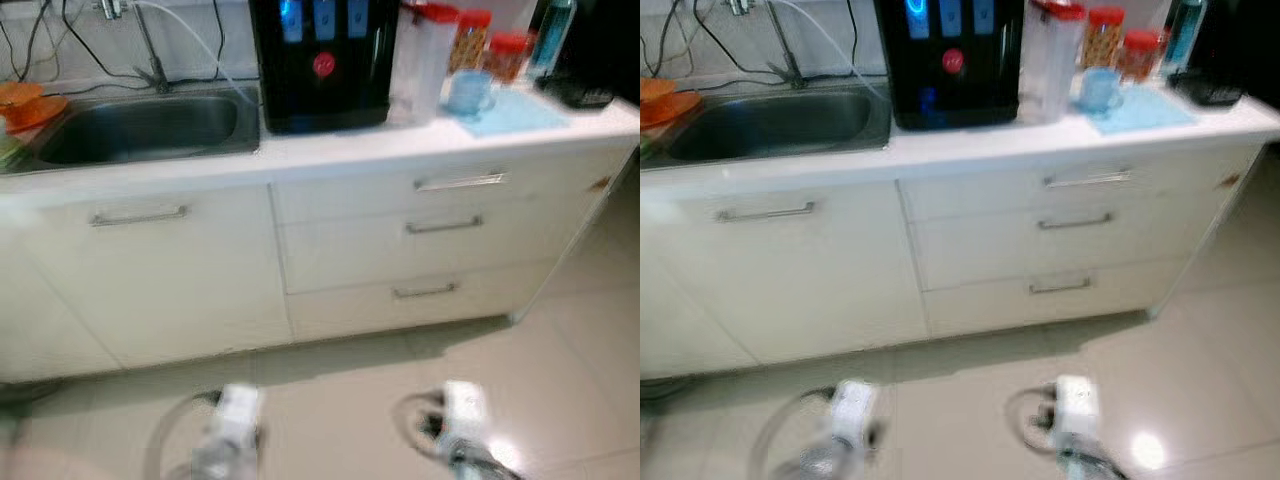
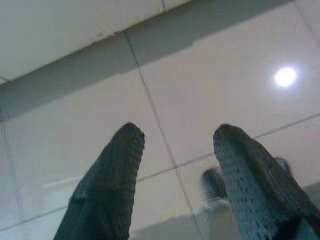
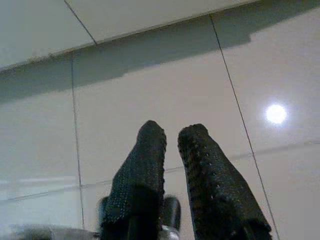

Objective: Kitchen organization

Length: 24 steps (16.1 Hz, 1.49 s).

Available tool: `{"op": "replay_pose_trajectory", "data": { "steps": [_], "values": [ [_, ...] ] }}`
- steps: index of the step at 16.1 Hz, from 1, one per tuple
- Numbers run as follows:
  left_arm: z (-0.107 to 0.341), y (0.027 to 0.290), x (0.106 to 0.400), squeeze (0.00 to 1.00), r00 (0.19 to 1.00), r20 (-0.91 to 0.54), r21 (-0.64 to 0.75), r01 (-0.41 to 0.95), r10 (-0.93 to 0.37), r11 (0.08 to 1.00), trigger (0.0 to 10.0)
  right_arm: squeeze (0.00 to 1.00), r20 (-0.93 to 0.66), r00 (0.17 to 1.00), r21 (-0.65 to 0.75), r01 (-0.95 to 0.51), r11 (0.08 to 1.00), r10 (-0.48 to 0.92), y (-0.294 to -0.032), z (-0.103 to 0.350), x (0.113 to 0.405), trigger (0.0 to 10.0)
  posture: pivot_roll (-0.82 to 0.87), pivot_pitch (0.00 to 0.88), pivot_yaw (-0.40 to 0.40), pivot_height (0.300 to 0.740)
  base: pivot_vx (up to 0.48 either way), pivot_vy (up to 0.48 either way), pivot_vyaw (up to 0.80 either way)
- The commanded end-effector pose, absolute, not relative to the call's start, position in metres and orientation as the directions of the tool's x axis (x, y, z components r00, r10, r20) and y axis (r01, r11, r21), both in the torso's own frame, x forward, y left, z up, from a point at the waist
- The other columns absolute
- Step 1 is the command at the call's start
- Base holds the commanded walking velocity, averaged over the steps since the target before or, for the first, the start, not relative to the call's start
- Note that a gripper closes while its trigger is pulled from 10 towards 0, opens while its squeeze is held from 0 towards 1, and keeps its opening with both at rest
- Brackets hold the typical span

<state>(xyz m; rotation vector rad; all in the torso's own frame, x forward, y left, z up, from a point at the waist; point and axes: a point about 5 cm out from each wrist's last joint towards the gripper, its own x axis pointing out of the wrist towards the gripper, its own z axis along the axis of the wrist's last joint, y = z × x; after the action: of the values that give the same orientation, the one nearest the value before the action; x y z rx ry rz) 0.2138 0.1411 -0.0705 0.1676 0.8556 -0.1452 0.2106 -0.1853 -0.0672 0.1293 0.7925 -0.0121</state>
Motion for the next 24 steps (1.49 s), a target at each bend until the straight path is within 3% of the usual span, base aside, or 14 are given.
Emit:
{"op": "replay_pose_trajectory", "data": {
  "steps": [1,7,14,24],
  "values": [
    [-0.0692,0.1507,0.216,0.0,0.65,-0.759,0.114,0.193,-0.04,0.975,10.0,0.0,-0.708,0.704,0.128,0.052,0.99,0.055,-0.1773,-0.0669,0.2128,10.0,-0.03,0.0,0.049,0.74,0.0,0.472,0.0],
    [-0.0684,0.1504,0.2171,0.0,0.656,-0.754,0.12,0.192,-0.037,0.974,10.0,0.0,-0.707,0.705,0.127,0.052,0.991,0.054,-0.1776,-0.0665,0.2136,10.0,-0.03,0.0,0.048,0.74,0.0,0.472,0.0],
    [-0.0662,0.1535,0.2199,0.0,0.676,-0.736,0.121,0.157,-0.018,0.98,10.0,0.0,-0.705,0.707,0.136,0.06,0.989,0.054,-0.1771,-0.0669,0.2127,10.0,-0.03,0.0,0.053,0.74,0.0,0.0,0.0],
    [-0.0668,0.1569,0.2191,0.0,0.671,-0.742,0.142,0.166,-0.006,0.976,10.0,0.0,-0.707,0.704,0.131,0.041,0.991,0.065,-0.1747,-0.0674,0.2123,10.0,-0.03,0.0,0.059,0.74,0.456,0.0,0.21]
  ]
}}
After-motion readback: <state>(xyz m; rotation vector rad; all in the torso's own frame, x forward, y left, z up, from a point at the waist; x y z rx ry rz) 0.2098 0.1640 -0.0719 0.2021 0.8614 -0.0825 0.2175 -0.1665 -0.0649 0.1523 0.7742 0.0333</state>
